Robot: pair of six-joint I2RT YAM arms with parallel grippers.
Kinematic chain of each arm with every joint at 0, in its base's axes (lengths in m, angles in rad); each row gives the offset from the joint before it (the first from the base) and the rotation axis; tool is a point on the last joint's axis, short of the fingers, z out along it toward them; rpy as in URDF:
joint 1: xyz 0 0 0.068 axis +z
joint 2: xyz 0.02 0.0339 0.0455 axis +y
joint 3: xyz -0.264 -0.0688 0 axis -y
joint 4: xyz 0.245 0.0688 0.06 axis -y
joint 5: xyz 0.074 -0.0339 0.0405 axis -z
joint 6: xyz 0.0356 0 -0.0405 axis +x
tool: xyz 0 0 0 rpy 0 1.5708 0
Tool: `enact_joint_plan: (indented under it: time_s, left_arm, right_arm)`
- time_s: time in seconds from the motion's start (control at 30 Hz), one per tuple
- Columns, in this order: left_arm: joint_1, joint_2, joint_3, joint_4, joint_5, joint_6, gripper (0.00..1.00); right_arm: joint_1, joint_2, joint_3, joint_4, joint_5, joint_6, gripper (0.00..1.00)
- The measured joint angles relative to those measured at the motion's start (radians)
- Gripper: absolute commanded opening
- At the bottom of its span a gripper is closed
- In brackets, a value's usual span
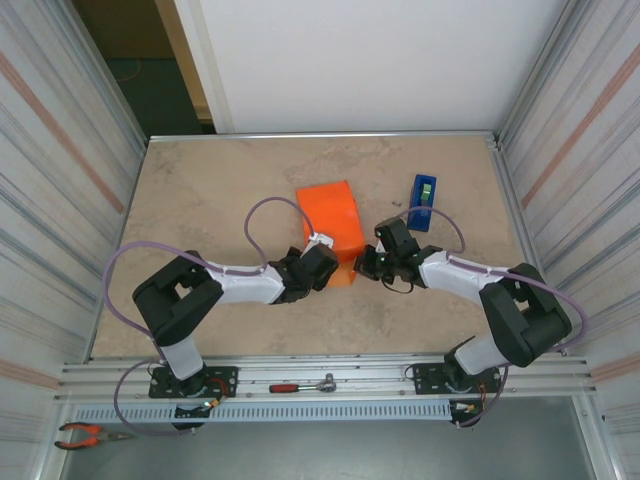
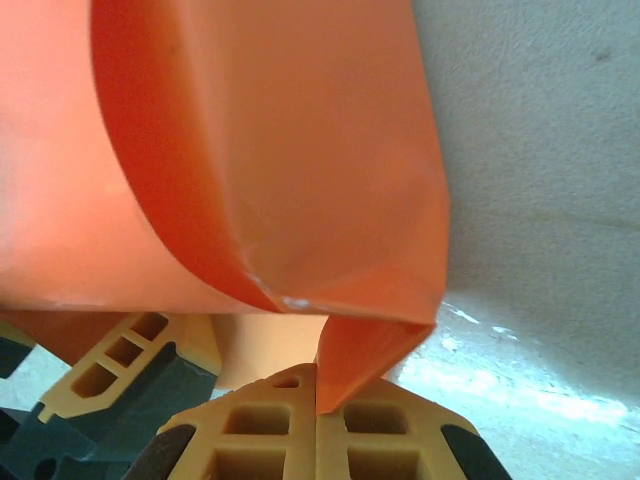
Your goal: Wrap the gift box in paper
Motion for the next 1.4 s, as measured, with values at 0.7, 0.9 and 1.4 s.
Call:
enact_joint_plan:
  time_s: [0.7, 0.9, 1.4]
  left_arm:
    - [-0.012, 0.010, 0.009, -0.004, 0.001, 0.003, 0.74]
    - [-0.012, -0.026, 0.009, -0.021, 0.028, -0.001, 0.74]
    - [0.140, -0.229, 0.083, -0.101, 0.246, 0.023, 0.75]
  right_arm:
    - [0.040, 0.084, -0.003, 0.115, -0.002, 0.066, 0.45]
    - [-0.013, -0.058, -0.045, 0.086, -0.005, 0.059, 0.48]
    - [-0.139, -0.193, -0.190, -0.008, 0.021, 0.011, 0.25]
